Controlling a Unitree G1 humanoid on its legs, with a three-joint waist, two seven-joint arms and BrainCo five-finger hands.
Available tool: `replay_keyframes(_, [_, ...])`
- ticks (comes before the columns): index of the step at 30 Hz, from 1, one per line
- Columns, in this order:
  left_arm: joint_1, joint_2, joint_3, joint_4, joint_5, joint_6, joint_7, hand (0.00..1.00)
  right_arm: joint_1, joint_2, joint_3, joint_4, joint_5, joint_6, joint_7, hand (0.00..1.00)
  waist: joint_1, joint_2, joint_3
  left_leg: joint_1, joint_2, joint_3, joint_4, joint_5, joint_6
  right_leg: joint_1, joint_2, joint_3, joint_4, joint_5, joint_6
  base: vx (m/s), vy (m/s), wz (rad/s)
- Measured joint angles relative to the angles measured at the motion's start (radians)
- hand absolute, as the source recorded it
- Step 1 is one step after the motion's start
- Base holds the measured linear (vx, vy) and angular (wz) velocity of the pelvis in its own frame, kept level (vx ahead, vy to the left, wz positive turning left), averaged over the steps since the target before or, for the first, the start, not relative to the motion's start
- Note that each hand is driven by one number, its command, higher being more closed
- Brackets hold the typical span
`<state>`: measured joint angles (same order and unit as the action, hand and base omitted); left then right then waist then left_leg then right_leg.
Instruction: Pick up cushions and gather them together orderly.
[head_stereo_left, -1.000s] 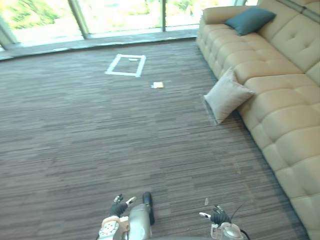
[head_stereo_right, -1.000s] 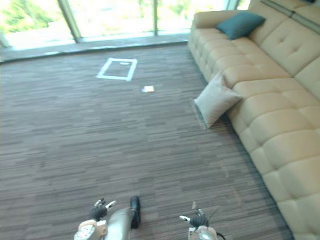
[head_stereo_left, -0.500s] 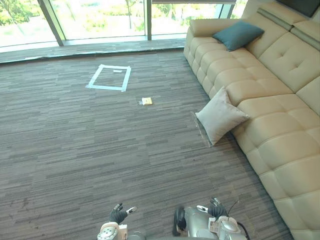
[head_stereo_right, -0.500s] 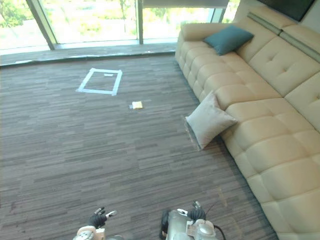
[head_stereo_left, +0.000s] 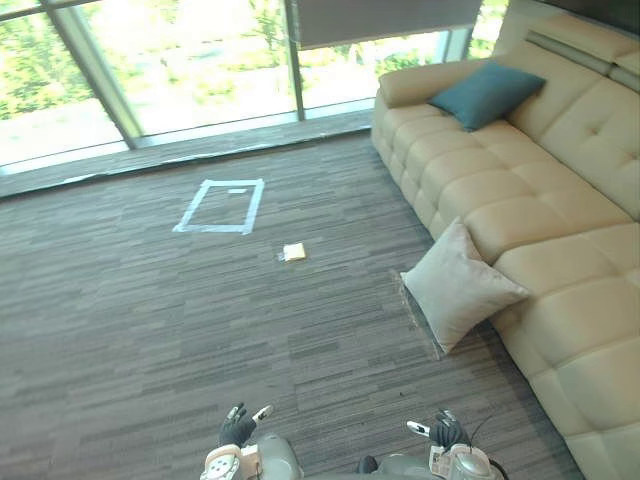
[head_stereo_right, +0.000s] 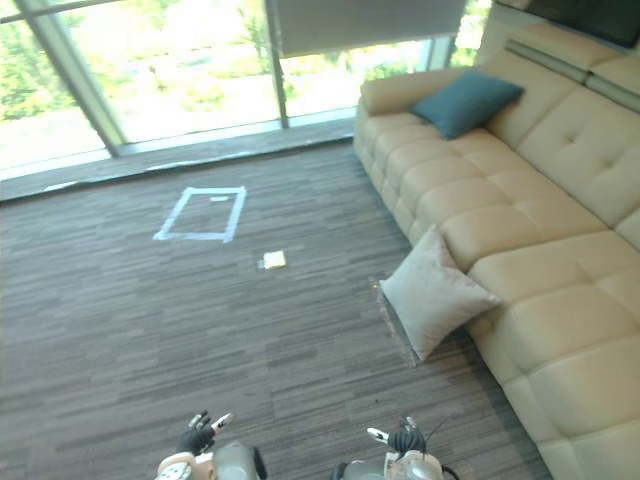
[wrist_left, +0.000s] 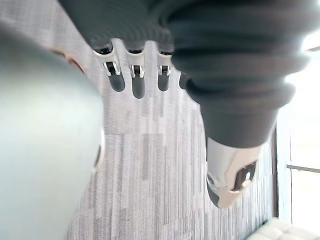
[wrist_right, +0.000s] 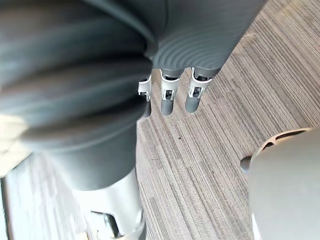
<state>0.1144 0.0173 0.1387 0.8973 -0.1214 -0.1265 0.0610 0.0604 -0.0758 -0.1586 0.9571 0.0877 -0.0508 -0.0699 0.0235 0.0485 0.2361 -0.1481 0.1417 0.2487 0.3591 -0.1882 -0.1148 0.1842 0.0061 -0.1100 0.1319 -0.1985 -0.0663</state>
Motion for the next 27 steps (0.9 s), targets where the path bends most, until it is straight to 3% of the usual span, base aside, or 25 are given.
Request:
replay_keyframes(1, [0.0, -0.002, -0.001, 0.001, -0.002, -0.001, 0.001, 0.0, 0.003, -0.001, 0.002, 0.004, 0.0, 0.0, -0.008, 0.0, 0.007, 0.0, 0.001, 0.004, -0.037, -0.076, -0.154, 0.088, -0.016, 0.031, -0.003, 0.041, -0.011, -0.017, 0.024, 0.55, 0.299, -1.22])
replay_keyframes(2, [-0.001, -0.001, -0.002, 0.001, -0.002, -0.006, 0.001, 0.0, 0.012, 0.0, 0.011, 0.004, -0.001, 0.0, -0.011, 0.0, 0.025, -0.005, -0.005, 0.024, -0.048, -0.1, -0.174, 0.191, 0.0, 0.055, -0.006, 0.088, -0.018, -0.034, 0.051, 0.4, 0.224, -0.98])
replay_keyframes(3, [-0.001, 0.0, -0.002, 0.002, -0.002, -0.006, 0.001, 0.0, 0.012, -0.001, 0.013, 0.005, -0.001, 0.0, -0.012, 0.0, 0.027, -0.007, -0.006, 0.028, -0.05, -0.101, -0.176, 0.212, 0.011, 0.059, -0.007, 0.097, -0.02, -0.036, 0.054, 0.53, 0.286, -0.83])
replay_keyframes(4, [-0.004, 0.016, -0.005, 0.002, -0.003, -0.011, 0.001, 0.0, 0.018, 0.023, 0.017, 0.009, -0.001, 0.0, -0.013, 0.0, 0.029, -0.037, -0.019, 0.024, -0.071, -0.078, -0.148, 0.207, 0.068, 0.067, -0.037, 0.124, -0.023, -0.048, 0.074, 0.43, 0.197, -0.43])
replay_keyframes(5, [-0.007, 0.026, -0.011, 0.002, -0.002, -0.012, 0.0, 0.0, 0.018, 0.032, 0.016, 0.008, -0.004, -0.002, -0.012, 0.0, 0.027, -0.051, -0.021, 0.021, -0.075, -0.065, -0.13, 0.191, 0.083, 0.065, -0.049, 0.127, -0.019, -0.047, 0.076, 0.7, 0.296, -0.53])
replay_keyframes(6, [-0.017, 0.044, -0.023, 0.013, -0.005, -0.012, -0.004, 0.0, 0.025, 0.044, 0.017, 0.004, -0.006, -0.001, -0.012, 0.0, 0.028, -0.072, -0.024, 0.018, -0.084, -0.036, -0.066, 0.116, 0.112, 0.046, -0.07, 0.142, 0.048, -0.048, 0.084, 0.38, 0.133, -0.25])
replay_keyframes(7, [-0.018, 0.044, -0.023, 0.014, -0.005, -0.012, -0.004, 0.0, 0.025, 0.044, 0.017, 0.004, -0.007, -0.001, -0.012, 0.0, 0.028, -0.072, -0.024, 0.019, -0.085, -0.036, -0.065, 0.116, 0.112, 0.045, -0.071, 0.143, 0.049, -0.048, 0.085, 0.5, 0.198, -0.35])
replay_keyframes(8, [-0.027, 0.045, -0.027, 0.031, -0.005, -0.011, -0.002, 0.0, 0.023, 0.042, 0.017, 0.003, -0.008, -0.001, -0.011, 0.0, 0.029, -0.073, -0.024, 0.053, -0.089, -0.01, -0.071, 0.086, 0.12, -0.004, -0.077, 0.157, 0.182, -0.061, 0.107, 0.35, 0.159, -0.46])
replay_keyframes(10, [-0.028, 0.049, -0.044, 0.046, -0.005, -0.01, -0.001, 0.0, 0.016, 0.034, 0.018, 0.003, -0.008, -0.005, -0.01, 0.0, 0.03, -0.071, -0.022, 0.155, -0.103, 0.043, -0.141, 0.064, 0.133, -0.134, -0.108, 0.148, 0.499, -0.052, 0.194, 0.35, 0.169, -0.62])
replay_keyframes(11, [-0.029, 0.05, -0.049, 0.049, -0.005, -0.009, 0.001, 0.0, 0.015, 0.031, 0.018, 0.002, -0.008, -0.01, -0.01, 0.0, 0.028, -0.07, -0.021, 0.192, -0.107, 0.058, -0.163, 0.06, 0.134, -0.165, -0.127, 0.122, 0.576, -0.062, 0.197, 0.23, 0.115, -0.64])
replay_keyframes(13, [-0.027, 0.057, -0.073, 0.071, -0.006, 0.002, 0.003, 0.0, 0.001, 0.02, 0.038, 0.0, -0.01, -0.018, -0.009, 0.0, 0.012, -0.055, -0.019, 0.327, -0.107, 0.122, -0.264, 0.057, 0.132, -0.258, -0.201, -0.06, 0.677, -0.109, 0.131, 0.27, 0.124, -0.76])
replay_keyframes(17, [-0.028, 0.066, -0.085, 0.084, -0.008, 0.005, 0.001, 0.0, -0.02, 0.018, 0.054, 0.002, -0.01, -0.018, -0.008, 0.0, -0.002, -0.062, -0.021, 0.362, -0.069, 0.182, -0.287, 0.042, 0.106, -0.361, -0.21, -0.232, 0.468, -0.1, 0.117, 0.24, -0.031, -0.47])
replay_keyframes(19, [-0.03, 0.07, -0.086, 0.092, -0.008, 0.005, -0.001, 0.0, -0.026, 0.017, 0.055, 0.0, -0.01, -0.018, -0.008, 0.0, -0.014, -0.067, -0.019, 0.377, -0.064, 0.202, -0.286, 0.04, 0.104, -0.377, -0.194, -0.267, 0.246, 0.044, 0.091, 0.28, -0.155, -0.38])
replay_keyframes(20, [-0.04, 0.068, -0.079, 0.107, -0.004, 0.006, 0.0, 0.0, -0.024, 0.013, 0.05, 0.0, -0.008, -0.02, -0.004, 0.0, -0.025, -0.068, -0.009, 0.419, -0.073, 0.181, -0.285, 0.007, 0.045, -0.354, -0.178, -0.242, 0.17, 0.195, 0.028, 0.26, -0.163, -0.3])
replay_keyframes(21, [-0.042, 0.066, -0.079, 0.109, -0.003, 0.006, 0.0, 0.0, -0.025, 0.012, 0.05, 0.0, -0.008, -0.021, -0.004, 0.0, -0.025, -0.062, -0.008, 0.423, -0.07, 0.181, -0.286, 0.006, 0.043, -0.354, -0.174, -0.242, 0.172, 0.196, 0.029, 0.32, -0.211, -0.41])
replay_keyframes(23, [-0.046, 0.029, -0.081, 0.118, 0.023, 0.005, -0.005, 0.0, -0.028, -0.01, 0.032, -0.007, -0.009, -0.023, -0.002, 0.0, -0.025, -0.006, -0.012, 0.429, -0.028, 0.175, -0.272, -0.009, 0.019, -0.362, -0.133, -0.232, 0.196, 0.127, 0.031, 0.2, -0.146, -0.33])
replay_keyframes(24, [-0.046, 0.021, -0.081, 0.119, 0.027, 0.006, -0.005, 0.0, -0.029, -0.009, 0.022, -0.008, -0.009, -0.025, -0.002, 0.0, -0.03, -0.003, -0.012, 0.428, -0.019, 0.169, -0.248, -0.014, 0.011, -0.362, -0.129, -0.233, 0.205, 0.111, 0.027, 0.19, -0.21, -0.03])
replay_keyframes(26, [-0.049, 0.026, -0.066, 0.101, 0.041, 0.006, -0.009, 0.0, -0.012, -0.001, 0.004, -0.026, -0.008, -0.02, 0.001, 0.0, -0.031, -0.024, 0.0, 0.317, 0.057, 0.111, 0.083, -0.019, -0.003, -0.301, -0.119, -0.249, 0.198, 0.067, 0.019, 0.17, -0.272, 0.15])
replay_keyframes(27, [-0.045, 0.026, -0.056, 0.096, 0.039, 0.007, -0.008, 0.0, -0.004, 0.0, 0.005, -0.035, -0.008, -0.017, 0.002, 0.0, -0.029, -0.021, 0.001, 0.283, 0.084, 0.093, 0.173, -0.008, -0.012, -0.279, -0.108, -0.252, 0.188, 0.064, 0.018, 0.15, -0.213, 0.1])
